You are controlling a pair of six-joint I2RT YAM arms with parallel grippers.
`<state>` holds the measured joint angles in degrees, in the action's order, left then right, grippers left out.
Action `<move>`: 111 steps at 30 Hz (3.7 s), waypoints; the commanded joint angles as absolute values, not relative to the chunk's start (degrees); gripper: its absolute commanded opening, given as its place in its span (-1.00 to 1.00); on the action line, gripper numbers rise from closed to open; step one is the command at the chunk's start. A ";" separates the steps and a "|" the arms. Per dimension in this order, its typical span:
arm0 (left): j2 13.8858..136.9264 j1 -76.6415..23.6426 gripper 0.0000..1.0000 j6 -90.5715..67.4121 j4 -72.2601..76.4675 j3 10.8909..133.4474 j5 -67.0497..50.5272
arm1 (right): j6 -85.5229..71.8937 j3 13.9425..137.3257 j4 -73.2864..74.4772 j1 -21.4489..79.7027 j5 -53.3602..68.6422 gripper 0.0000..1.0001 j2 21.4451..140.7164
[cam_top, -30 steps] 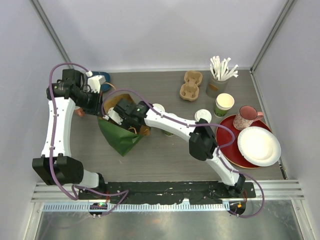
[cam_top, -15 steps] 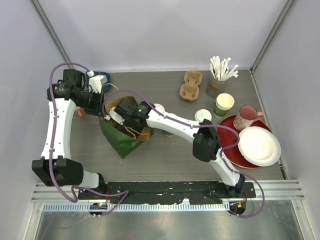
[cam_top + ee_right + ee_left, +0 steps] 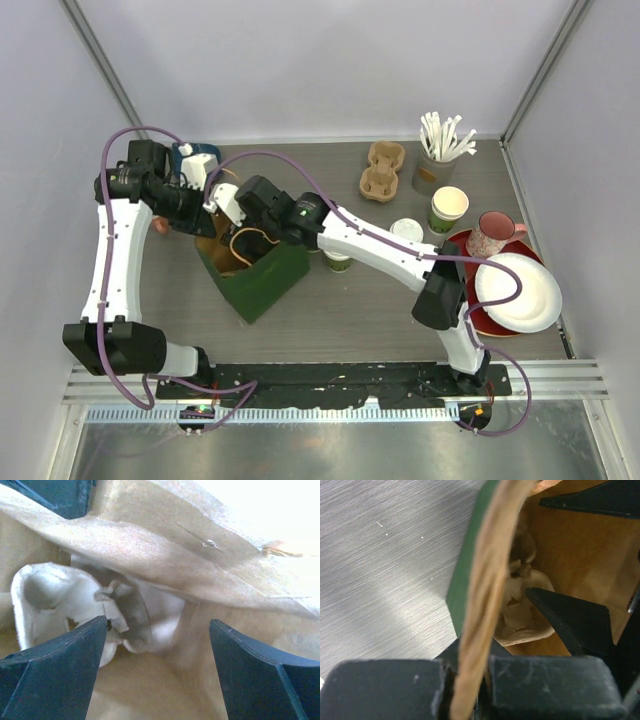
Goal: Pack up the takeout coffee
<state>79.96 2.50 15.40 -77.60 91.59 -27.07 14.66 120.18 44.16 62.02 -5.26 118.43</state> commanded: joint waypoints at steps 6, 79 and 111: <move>76.82 1.58 -1.00 17.05 -82.53 92.29 -26.02 | 13.80 114.54 34.82 62.40 -4.22 0.78 112.24; 69.53 0.53 -1.00 25.14 -91.06 91.32 -30.42 | 10.46 104.06 34.37 62.58 -1.93 0.71 86.74; 58.27 -6.15 -1.00 31.37 -71.10 73.93 -9.32 | 14.93 70.75 0.35 67.06 -15.64 -0.16 99.49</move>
<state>57.82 -5.93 29.50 -72.95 79.48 -8.60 10.61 70.37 4.67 67.22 -11.03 96.44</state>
